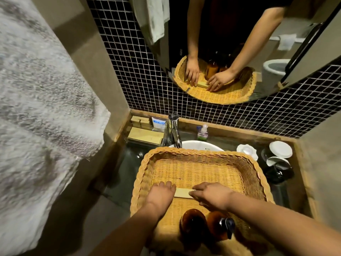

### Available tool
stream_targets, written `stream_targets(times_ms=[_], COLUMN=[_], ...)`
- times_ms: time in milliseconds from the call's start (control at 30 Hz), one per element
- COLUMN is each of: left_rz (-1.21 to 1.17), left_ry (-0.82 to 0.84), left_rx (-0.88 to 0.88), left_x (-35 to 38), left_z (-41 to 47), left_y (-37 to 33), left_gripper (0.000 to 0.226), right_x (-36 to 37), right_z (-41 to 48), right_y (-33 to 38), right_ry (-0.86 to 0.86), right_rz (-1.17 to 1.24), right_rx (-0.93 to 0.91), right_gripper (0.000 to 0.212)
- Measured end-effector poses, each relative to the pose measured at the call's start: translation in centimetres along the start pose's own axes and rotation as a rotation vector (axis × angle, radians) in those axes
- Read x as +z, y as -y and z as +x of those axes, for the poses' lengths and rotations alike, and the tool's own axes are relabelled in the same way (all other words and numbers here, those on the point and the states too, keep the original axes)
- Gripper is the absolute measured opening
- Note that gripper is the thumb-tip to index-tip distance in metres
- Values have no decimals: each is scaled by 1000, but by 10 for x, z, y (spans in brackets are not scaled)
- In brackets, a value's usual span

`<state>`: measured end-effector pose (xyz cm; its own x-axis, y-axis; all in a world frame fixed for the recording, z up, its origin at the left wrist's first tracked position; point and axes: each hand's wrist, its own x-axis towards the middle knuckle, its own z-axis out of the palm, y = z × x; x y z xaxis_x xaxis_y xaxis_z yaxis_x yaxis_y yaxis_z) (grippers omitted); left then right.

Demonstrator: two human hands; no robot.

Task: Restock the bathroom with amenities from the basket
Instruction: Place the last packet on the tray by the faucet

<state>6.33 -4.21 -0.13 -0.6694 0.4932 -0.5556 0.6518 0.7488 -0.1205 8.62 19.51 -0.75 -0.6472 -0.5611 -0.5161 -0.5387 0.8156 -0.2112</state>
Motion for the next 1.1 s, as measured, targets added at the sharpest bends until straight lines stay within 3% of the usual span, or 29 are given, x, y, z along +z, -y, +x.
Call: stream_targets(times_ms=[300,400,533,600,833,933,1100], left_rz=[4,41,50,33,-375,-443,-365], left_ry=[-60,-145,-297,-358,-386,-408,-571], left_rx=[17,25,14,28,-23,-32,-91], left_x=[5,-8,-52,-74,-107,-118,-153], left_z=[8,14,23,25,25,25,33], left_y=[6,16,47,66,105,116,169], left_gripper=[64,69,59,56,54,53,28], right_x=[7,-9,-53,-74,-160,-181,-206], right_z=[3,6,13,16,36,36,56], right_y=[0,-15,-30,-38,-53,-55,-49], right_ry=[-47,-87,-163,-250,-407,-430,-603], right_rz=[85,92,162,111,-50,-162,-194], right_rx=[1,1,58,74,31,-7,-85], right_gripper=[53,63,52,64,85,68,50])
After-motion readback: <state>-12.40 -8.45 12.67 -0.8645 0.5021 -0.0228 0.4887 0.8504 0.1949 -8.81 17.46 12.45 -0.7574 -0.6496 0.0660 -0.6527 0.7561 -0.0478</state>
